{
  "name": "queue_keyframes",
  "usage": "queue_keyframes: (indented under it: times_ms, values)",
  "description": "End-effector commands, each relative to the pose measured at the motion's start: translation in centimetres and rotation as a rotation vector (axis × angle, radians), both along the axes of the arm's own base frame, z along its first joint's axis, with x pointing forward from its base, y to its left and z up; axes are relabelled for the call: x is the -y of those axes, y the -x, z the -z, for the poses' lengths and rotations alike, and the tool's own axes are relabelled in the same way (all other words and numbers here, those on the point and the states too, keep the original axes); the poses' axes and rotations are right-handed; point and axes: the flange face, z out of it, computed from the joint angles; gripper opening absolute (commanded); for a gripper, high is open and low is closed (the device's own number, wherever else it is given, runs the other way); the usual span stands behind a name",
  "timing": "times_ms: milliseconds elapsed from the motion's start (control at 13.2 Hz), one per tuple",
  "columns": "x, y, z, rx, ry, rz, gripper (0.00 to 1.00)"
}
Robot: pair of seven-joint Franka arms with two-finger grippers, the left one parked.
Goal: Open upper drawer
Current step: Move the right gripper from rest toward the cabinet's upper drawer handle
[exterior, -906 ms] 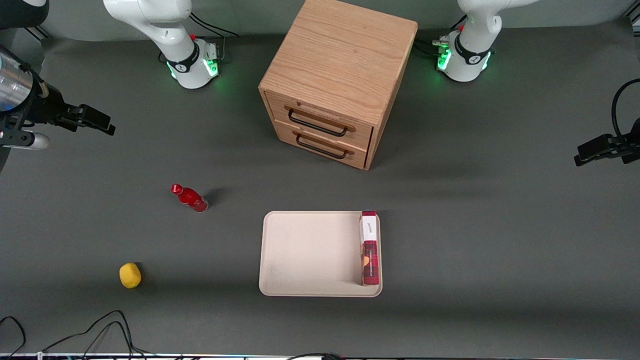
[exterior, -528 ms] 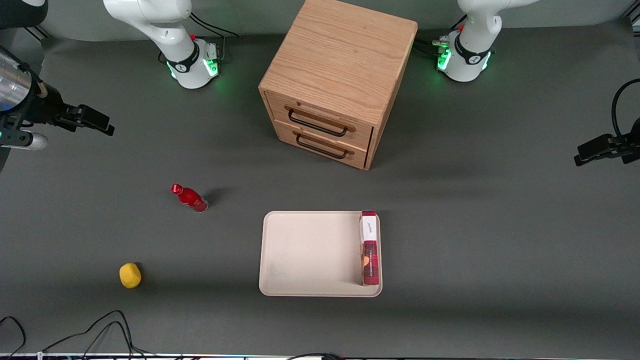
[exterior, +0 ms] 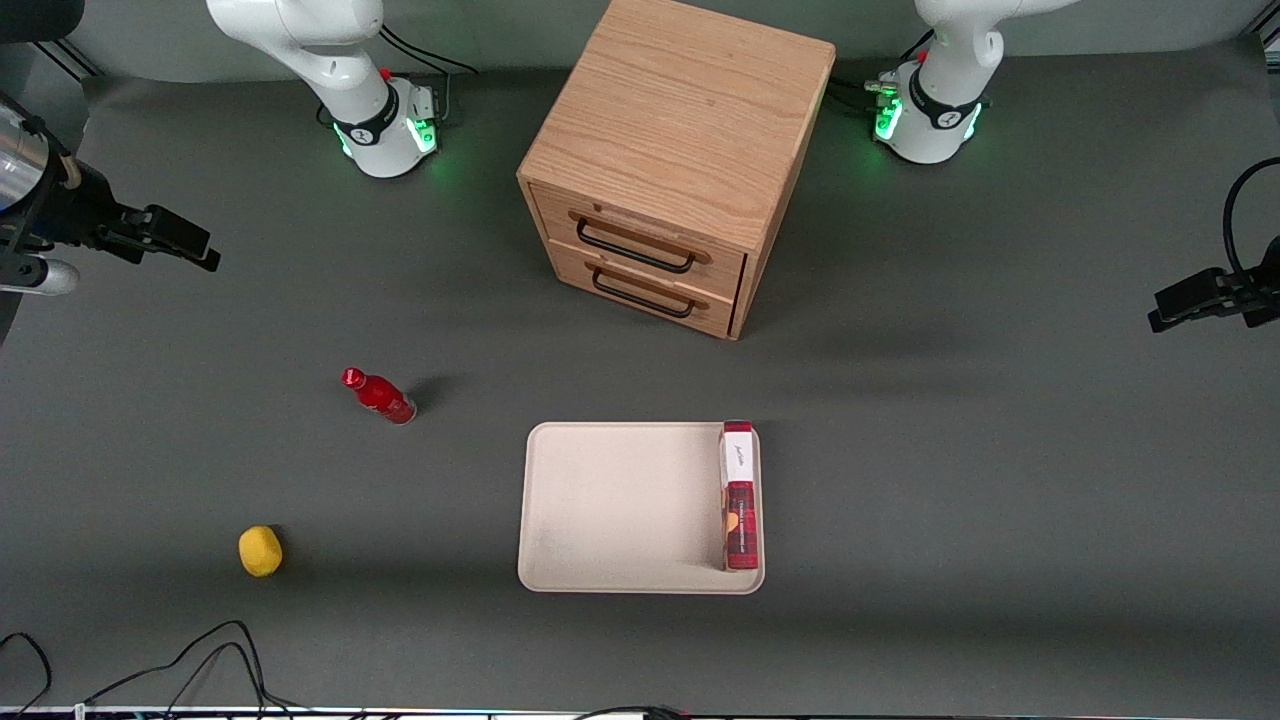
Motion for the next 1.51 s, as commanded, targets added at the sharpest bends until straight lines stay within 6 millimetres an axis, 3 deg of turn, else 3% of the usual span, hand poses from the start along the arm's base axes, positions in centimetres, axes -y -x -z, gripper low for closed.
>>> queue_keyframes:
  times_ms: [0,151,377,604,906,1132,1208,1358,1434]
  values:
    - [-0.6,-1.0,-0.7,0.018,-0.009,0.006,1.0]
    - [-1.3,-2.3,-0.7,0.039,-0.05,0.0,1.0]
    - [-4.4,-3.3,-0.7,0.057,-0.058,-0.072,1.0]
    - [-8.4,-5.1,0.9,0.101,-0.075,-0.24,1.0]
    - [-15.0,-10.0,4.4,0.112,-0.171,-0.502,1.0]
    - [-20.2,-12.3,8.0,0.131,-0.212,-0.59,1.0]
    - [-22.4,-12.3,8.9,0.141,-0.217,-0.645,1.0]
    - [-24.4,-12.5,10.1,0.147,-0.237,-0.77,1.0]
    - [-26.8,-11.9,10.7,0.149,-0.249,-0.862,1.0]
